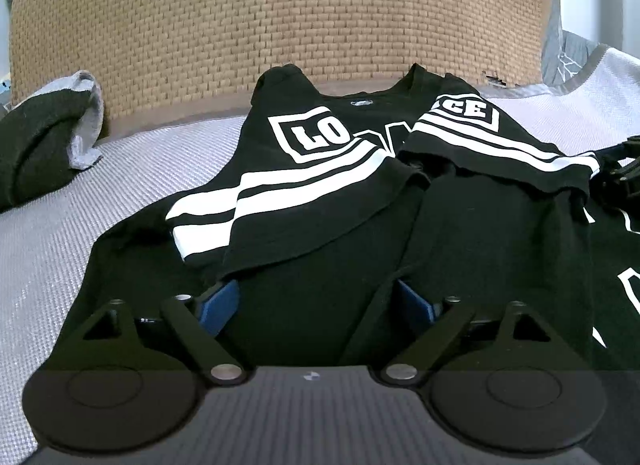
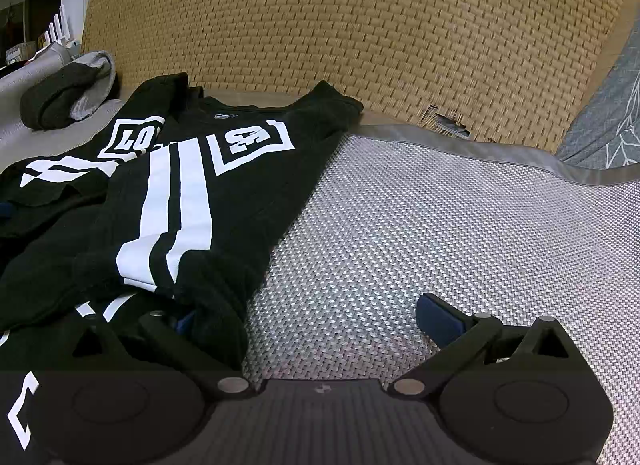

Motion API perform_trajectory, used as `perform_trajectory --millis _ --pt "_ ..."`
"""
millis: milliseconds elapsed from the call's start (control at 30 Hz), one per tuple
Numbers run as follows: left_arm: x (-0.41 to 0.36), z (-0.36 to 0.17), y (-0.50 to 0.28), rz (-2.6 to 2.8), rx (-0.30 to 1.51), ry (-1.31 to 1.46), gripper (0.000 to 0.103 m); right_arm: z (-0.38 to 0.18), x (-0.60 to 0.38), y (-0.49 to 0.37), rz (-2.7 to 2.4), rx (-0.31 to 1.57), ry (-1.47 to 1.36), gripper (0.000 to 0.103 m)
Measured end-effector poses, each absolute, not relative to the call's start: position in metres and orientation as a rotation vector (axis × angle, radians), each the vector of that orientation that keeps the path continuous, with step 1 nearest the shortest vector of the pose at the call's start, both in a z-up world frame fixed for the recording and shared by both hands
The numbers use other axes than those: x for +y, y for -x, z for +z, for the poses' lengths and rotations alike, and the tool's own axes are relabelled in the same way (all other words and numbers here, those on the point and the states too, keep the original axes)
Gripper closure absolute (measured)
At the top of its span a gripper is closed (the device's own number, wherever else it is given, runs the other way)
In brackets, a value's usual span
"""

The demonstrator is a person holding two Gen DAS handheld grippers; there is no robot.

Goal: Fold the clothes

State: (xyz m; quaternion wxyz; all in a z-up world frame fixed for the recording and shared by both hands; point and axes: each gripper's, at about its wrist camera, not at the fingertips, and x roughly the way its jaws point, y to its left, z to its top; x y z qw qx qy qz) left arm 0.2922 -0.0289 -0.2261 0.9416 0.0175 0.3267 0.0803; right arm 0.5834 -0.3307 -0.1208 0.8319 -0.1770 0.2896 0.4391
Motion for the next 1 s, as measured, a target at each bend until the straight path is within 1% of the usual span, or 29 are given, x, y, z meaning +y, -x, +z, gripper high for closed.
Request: perform_trajectory --millis 67,167,400,800,1000 --pt "-0.031 -0.224 -0.293 0.178 0.670 -0.049 0.019 -0.121 -0.330 -0.583 0.931 0.614 0.375 0.000" --pt "-0.030 -0.220 -0.297 0.218 0.666 -0.034 0.024 -0.121 -0.331 -0.584 0.931 0.614 0.375 0.000" --pt "-0.035 -0.222 -0.307 0.259 0.675 -0.031 0.022 -0.121 -0.330 -0.583 0.930 0.614 0.375 0.000" --pt "-0.031 -0.222 -0.306 0.229 0.680 -0.022 0.022 -0.120 -0.330 -0.584 0.930 0.613 0.374 0.000" --pt "-0.035 -0.220 -0.307 0.220 0.695 -0.071 0.021 -0.121 -0.330 -0.584 0.930 0.613 0.374 0.000"
